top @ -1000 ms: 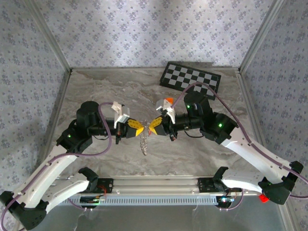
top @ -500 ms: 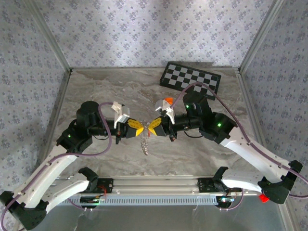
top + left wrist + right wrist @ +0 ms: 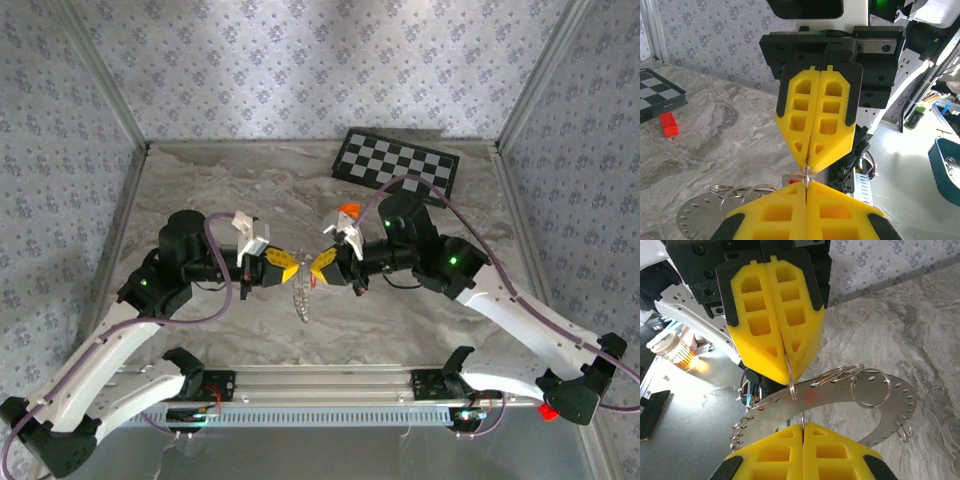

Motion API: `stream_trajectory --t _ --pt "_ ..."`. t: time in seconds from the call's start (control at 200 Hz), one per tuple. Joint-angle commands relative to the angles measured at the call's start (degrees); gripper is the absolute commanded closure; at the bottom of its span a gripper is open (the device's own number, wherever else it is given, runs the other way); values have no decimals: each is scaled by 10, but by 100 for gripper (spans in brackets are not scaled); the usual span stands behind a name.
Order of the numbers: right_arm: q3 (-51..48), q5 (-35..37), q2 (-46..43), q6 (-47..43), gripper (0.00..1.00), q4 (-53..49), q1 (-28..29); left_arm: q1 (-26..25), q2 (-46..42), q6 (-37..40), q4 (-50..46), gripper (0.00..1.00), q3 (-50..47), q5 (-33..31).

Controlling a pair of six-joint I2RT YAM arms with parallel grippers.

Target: Put the keys on the keyring

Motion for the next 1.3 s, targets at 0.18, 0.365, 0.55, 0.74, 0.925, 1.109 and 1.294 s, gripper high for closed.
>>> stream_trajectory --t 0.18,0.365,0.55,0.74,0.925,1.109,1.294 --pt "-2 -10 -9 10 100 10 -3 -3 0 10 28 100 6 17" --pt "0 -28 -11 14 100 17 -2 -3 0 9 30 100 7 19" --pt "0 -31 -12 18 100 25 -2 -3 2 9 31 100 8 24" --pt "-2 -31 -14 20 100 36 -6 -4 1 9 30 100 8 23" --pt "-2 -31 -11 19 100 36 -7 -4 0 9 30 100 8 24" --pt "-4 -24 -12 19 100 31 -9 -4 0 10 30 100 8 24" --pt "-3 -22 -16 22 100 26 -15 -4 -1 12 30 100 6 27"
